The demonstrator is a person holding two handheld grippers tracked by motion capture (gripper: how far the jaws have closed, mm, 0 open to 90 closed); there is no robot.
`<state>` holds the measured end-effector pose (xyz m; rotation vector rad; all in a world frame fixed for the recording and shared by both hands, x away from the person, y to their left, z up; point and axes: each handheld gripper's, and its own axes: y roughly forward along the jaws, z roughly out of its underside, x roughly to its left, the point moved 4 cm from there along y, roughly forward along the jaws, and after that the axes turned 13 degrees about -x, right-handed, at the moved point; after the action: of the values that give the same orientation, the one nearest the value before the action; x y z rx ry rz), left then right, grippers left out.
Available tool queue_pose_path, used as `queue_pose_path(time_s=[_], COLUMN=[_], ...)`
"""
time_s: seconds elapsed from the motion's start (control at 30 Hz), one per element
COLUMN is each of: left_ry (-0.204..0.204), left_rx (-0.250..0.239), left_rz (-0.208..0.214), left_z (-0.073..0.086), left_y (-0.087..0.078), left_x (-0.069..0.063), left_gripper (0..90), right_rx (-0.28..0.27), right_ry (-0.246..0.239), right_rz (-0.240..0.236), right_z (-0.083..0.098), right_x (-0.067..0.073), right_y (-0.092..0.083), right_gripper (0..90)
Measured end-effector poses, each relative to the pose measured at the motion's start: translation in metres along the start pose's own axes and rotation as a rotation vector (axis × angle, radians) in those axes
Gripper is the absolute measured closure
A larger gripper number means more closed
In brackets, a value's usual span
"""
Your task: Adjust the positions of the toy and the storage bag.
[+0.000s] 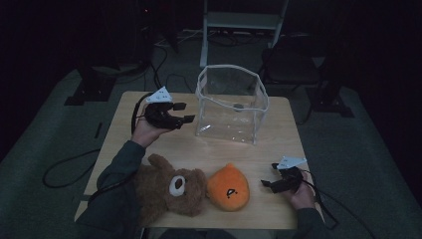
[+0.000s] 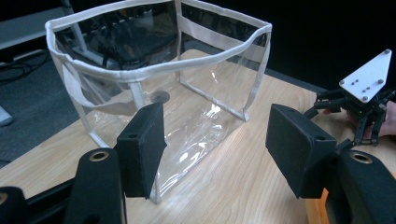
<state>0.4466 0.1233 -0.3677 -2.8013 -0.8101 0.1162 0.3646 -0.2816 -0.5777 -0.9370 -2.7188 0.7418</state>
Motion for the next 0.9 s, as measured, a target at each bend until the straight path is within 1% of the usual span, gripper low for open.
queue_pose_path(time_s=[0.43,0.53,0.6,0.7,0.9], left_ry=[0.020,0.023,0.029,0.027,0.037], left_rx=[0.017,0.020,0.023,0.028,0.037], left_rz=[0.017,0.017,0.018,0.014,0.003], left_z=[-0.009,-0.010,-0.012,-0.012,-0.013], left_y=[0.018,0.021,0.026,0.030,0.040], left_x=[-0.003,-0.003,-0.003,-0.002,0.000], left_gripper=[38.0,38.0,38.0,38.0,38.0], right_rx=[-0.002,-0.001,-0.001,-0.001,0.000], right_ry=[-0.003,-0.002,-0.002,-0.002,0.000], right_rz=[0.002,0.001,0.002,0.002,0.002], right_z=[0.000,0.000,0.000,0.000,0.000], right_x=[0.000,0.000,0.000,0.000,0.000], right_y=[0.000,0.000,0.000,0.000,0.000], right_gripper=[11.7,11.7,11.7,11.7,11.7])
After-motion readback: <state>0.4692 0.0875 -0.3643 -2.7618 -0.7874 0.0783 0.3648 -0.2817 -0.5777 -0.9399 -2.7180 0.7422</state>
